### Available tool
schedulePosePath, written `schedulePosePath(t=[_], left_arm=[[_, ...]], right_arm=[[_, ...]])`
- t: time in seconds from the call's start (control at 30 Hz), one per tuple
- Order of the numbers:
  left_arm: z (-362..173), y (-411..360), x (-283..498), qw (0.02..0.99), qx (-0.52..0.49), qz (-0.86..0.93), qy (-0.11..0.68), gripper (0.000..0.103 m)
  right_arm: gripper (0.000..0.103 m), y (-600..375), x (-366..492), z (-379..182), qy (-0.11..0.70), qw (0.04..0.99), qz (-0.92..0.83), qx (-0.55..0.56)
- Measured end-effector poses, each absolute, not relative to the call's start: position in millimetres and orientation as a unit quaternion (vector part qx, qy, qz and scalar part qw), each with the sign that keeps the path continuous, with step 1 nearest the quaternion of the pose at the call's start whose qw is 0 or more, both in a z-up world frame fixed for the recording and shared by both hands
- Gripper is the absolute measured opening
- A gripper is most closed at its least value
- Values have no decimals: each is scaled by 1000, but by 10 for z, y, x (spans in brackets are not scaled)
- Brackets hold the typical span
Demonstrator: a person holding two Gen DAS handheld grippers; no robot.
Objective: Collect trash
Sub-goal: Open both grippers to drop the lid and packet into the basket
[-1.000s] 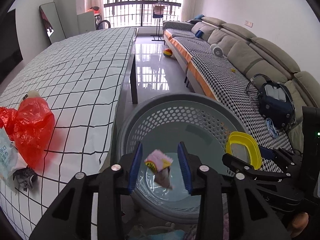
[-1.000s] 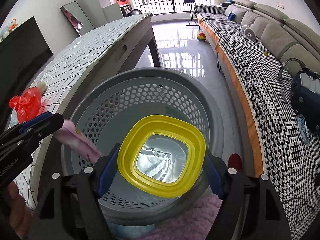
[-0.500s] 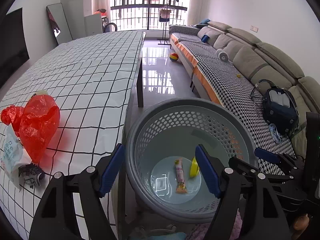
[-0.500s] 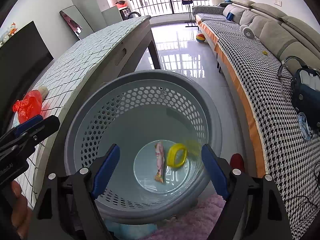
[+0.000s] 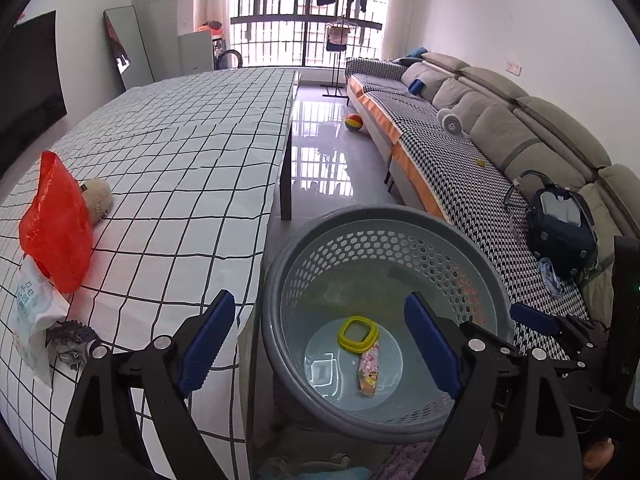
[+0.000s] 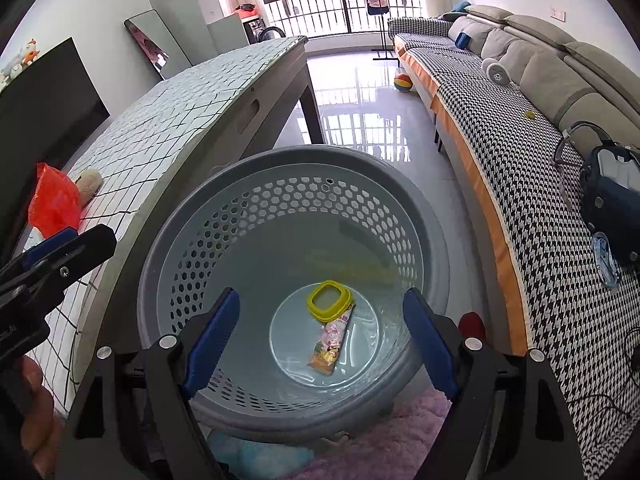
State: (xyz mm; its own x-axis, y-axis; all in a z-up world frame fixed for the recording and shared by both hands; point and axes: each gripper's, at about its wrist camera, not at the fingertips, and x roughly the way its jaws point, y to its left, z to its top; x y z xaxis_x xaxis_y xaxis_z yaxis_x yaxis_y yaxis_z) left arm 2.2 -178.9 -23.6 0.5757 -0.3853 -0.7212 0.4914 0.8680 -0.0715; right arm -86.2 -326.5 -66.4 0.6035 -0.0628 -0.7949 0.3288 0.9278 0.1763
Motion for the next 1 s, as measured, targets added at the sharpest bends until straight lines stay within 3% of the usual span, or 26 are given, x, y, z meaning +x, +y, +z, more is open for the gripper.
schedulePosePath(t=[0.53,1.0], left_arm=[[-58,-1481,-77,905,48,-216,362,95],[54,-756,-80,928,19,-139,345,96]], right_arm=[[80,-2972,-910,-434,420,893,-103,127],[80,-2452,-788,-349,419,900,-57,109]])
